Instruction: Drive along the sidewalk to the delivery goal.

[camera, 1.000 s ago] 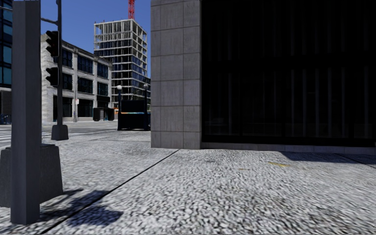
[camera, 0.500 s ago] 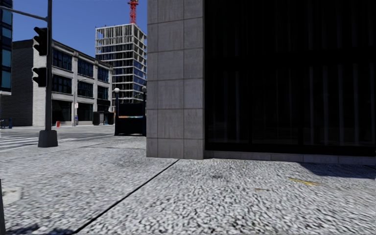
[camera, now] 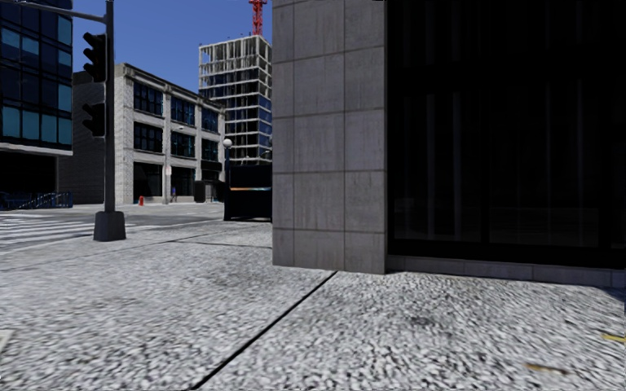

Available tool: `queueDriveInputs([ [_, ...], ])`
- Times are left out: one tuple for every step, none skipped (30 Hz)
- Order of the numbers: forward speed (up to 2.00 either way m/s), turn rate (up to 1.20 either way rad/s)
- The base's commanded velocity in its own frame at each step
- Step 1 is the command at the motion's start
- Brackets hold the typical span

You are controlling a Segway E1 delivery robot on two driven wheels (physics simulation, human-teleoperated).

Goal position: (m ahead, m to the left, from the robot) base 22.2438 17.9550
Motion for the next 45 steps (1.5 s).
queueDriveInputs([
  [1.27, 0.58],
  [1.27, 0.58],
  [1.27, 0.58],
  [1.27, 0.58],
  [1.27, 0.58],
  [1.27, 0.58],
  [1.27, 0.58],
  [1.27, 0.58],
  [1.27, 0.58],
  [1.27, 0.58],
  [1.27, 0.58],
  [1.27, 0.55],
  [1.27, 0.54],
  [1.27, 0.54],
  [1.27, 0.54],
  [1.28, 0.54],
  [1.33, 0.54],
  [1.48, 0.53],
  [1.48, 0.53],
  [1.75, 0.52],
  [2.00, 0.52],
  [2.00, 0.48],
  [2.00, 0.47],
  [2.00, 0.47],
  [2.00, 0.46],
  [2.00, 0.46],
  [2.00, 0.45],
  [2.00, 0.44],
  [2.00, 0.44],
  [2.00, 0.44],
  [2.00, 0.30],
  [2.00, 0.00],
  [2.00, 0.00],
  [2.00, 0.00],
  [2.00, 0.00],
  [2.00, 0.00],
  [2.00, 0.00],
  [2.00, 0.00],
  [2.00, 0.00],
  [2.00, 0.00],
  [2.00, 0.00],
  [2.00, 0.00],
  [2.00, 0.00],
  [2.00, 0.00],
  [2.00, 0.00],
])
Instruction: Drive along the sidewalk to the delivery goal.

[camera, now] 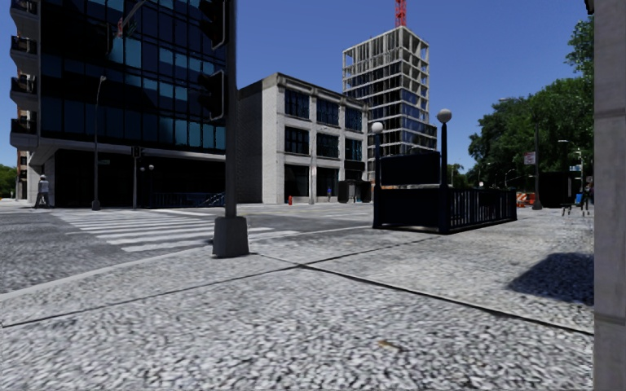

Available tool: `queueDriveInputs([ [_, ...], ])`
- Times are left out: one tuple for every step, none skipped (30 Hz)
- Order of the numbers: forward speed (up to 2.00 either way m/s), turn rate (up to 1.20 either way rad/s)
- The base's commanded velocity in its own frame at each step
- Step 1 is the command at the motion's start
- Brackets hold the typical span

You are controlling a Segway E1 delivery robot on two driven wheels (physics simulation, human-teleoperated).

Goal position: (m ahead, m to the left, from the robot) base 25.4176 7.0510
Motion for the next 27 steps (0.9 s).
queueDriveInputs([
  [2.00, 0.00],
  [2.00, 0.00],
  [2.00, 0.00],
  [2.00, 0.00],
  [2.00, 0.00],
  [2.00, 0.00],
  [2.00, 0.00],
  [2.00, 0.00],
  [2.00, 0.00],
  [2.00, 0.00],
  [2.00, 0.00],
  [2.00, 0.00],
  [2.00, 0.00],
  [2.00, 0.00],
  [2.00, 0.00],
  [2.00, 0.00],
  [2.00, 0.00],
  [2.00, 0.00],
  [2.00, 0.00],
  [2.00, 0.00],
  [2.00, 0.00],
  [2.00, 0.00],
  [2.00, 0.00],
  [2.00, 0.00],
  [2.00, 0.00],
  [2.00, 0.00],
  [2.00, 0.00],
])
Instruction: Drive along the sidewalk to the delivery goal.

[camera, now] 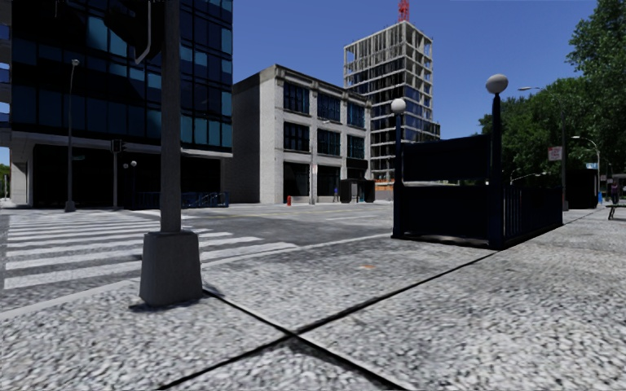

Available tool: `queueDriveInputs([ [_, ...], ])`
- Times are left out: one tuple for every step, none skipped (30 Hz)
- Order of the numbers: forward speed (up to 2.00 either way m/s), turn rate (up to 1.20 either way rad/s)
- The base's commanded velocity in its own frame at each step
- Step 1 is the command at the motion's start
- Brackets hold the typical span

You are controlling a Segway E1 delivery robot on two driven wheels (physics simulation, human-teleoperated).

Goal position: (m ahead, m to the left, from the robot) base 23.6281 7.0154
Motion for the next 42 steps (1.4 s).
queueDriveInputs([
  [2.00, 0.00],
  [2.00, 0.00],
  [2.00, 0.00],
  [2.00, 0.00],
  [2.00, 0.00],
  [2.00, 0.00],
  [2.00, 0.00],
  [2.00, 0.00],
  [2.00, 0.00],
  [2.00, 0.00],
  [2.00, 0.00],
  [2.00, 0.00],
  [2.00, 0.00],
  [2.00, 0.00],
  [2.00, 0.00],
  [2.00, 0.00],
  [2.00, 0.00],
  [2.00, 0.00],
  [2.00, 0.00],
  [2.00, 0.00],
  [2.00, 0.00],
  [2.00, 0.00],
  [2.00, 0.00],
  [2.00, 0.00],
  [2.00, 0.02],
  [2.00, 0.12],
  [2.00, 0.12],
  [2.00, 0.24],
  [1.91, 0.37],
  [1.82, 0.44],
  [1.82, 0.44],
  [1.77, 0.46],
  [1.67, 0.47],
  [1.60, 0.49],
  [1.53, 0.49],
  [1.53, 0.49],
  [1.50, 0.50],
  [1.49, 0.55],
  [1.49, 0.58],
  [1.49, 0.58],
  [1.49, 0.58],
  [1.48, 0.58],
])
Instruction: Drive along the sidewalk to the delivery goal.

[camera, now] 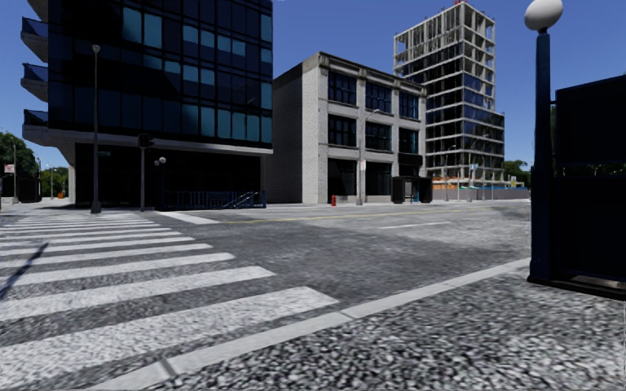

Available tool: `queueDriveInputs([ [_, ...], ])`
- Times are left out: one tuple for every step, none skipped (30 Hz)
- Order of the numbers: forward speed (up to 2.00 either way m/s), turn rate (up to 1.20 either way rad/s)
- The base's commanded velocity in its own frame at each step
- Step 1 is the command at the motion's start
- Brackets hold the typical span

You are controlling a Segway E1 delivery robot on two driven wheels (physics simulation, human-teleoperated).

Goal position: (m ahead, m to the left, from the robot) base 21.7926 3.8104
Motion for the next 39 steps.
queueDriveInputs([
  [1.48, 0.58],
  [1.48, 0.58],
  [1.48, 0.58],
  [1.48, 0.58],
  [1.48, 0.58],
  [1.50, 0.58],
  [1.52, 0.58],
  [1.52, 0.58],
  [1.52, 0.58],
  [1.53, 0.58],
  [1.54, 0.58],
  [1.54, 0.58],
  [1.54, 0.58],
  [1.55, 0.58],
  [1.57, 0.57],
  [1.58, 0.55],
  [1.58, 0.55],
  [1.58, 0.55],
  [1.58, 0.54],
  [1.58, 0.54],
  [1.58, 0.53],
  [1.58, 0.53],
  [1.58, 0.53],
  [1.58, 0.53],
  [1.58, 0.53],
  [1.58, 0.53],
  [1.58, 0.53],
  [1.58, 0.53],
  [1.58, 0.53],
  [1.58, 0.52],
  [1.58, 0.52],
  [1.58, 0.52],
  [1.58, 0.52],
  [1.58, 0.51],
  [1.58, 0.50],
  [1.58, 0.49],
  [1.58, 0.49],
  [1.58, 0.48],
  [1.58, 0.47],
])
